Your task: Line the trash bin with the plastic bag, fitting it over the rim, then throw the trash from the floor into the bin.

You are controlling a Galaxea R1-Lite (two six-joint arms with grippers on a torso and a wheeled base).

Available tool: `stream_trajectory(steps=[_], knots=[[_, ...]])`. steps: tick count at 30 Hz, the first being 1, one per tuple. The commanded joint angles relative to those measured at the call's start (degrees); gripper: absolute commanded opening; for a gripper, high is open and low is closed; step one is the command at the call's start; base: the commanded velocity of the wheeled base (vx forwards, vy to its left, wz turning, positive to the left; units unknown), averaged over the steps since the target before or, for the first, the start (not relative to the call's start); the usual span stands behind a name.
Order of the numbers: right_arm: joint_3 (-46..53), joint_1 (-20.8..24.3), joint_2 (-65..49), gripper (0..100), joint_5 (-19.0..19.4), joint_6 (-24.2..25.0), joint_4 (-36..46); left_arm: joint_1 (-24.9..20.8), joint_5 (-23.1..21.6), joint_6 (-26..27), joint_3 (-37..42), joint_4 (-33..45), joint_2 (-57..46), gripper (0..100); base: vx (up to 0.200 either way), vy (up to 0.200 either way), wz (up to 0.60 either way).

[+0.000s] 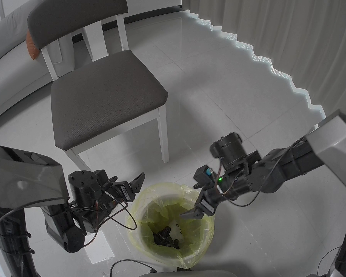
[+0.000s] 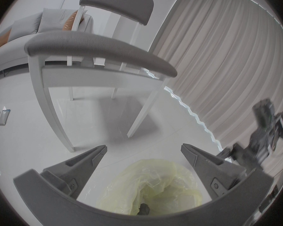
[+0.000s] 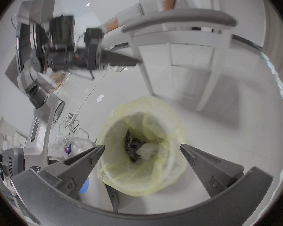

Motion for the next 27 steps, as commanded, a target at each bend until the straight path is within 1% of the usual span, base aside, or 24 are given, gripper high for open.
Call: stream_trajectory(steps=[1,2,5,7,10,12,20,23,24,27], knots=[[6.5,-7.2,-12.1,100,0.0,1.2,-0.2,0.6,0.1,0.6,-5.8,-1.0,10.3,100,0.000,0.000,0.00],[9.1,-9.4,-14.9,100,0.0,1.8,-0.4,1.3,-0.1,1.1,-8.7,-1.0,13.8,100,0.000,0.000,0.00],[12.7,-12.5,-18.4,100,0.1,1.5,-0.6,3.0,-1.1,4.0,-11.5,-1.0,18.0,100,0.000,0.000,0.00],[14.5,-14.5,-20.3,100,0.1,1.2,-0.6,3.8,-2.1,6.6,-11.8,-1.0,20.0,100,0.000,0.000,0.00],[16.2,-16.7,-21.8,100,0.2,1.2,-0.6,4.6,-3.6,7.9,-11.8,-1.0,21.3,100,0.000,0.000,0.00],[17.1,-17.8,-22.6,100,0.4,1.2,-0.7,5.1,-3.6,8.4,-12.0,-1.0,22.1,100,0.000,0.000,0.00],[19.3,-19.0,-24.3,100,0.6,1.2,-0.8,7.1,-3.7,12.7,-12.3,-0.1,25.5,100,0.000,0.000,0.00],[20.0,-19.4,-24.7,100,0.6,1.2,-0.8,7.1,-4.4,12.8,-12.7,1.6,25.1,100,0.000,0.000,0.00],[20.4,-19.5,-25.2,100,0.6,1.2,-0.8,7.1,-4.6,12.8,-13.4,4.2,24.5,100,0.000,0.000,0.00],[20.8,-20.3,-26.1,100,0.8,1.2,-0.9,7.0,-4.7,13.3,-14.4,6.8,23.9,100,0.000,0.000,0.00]])
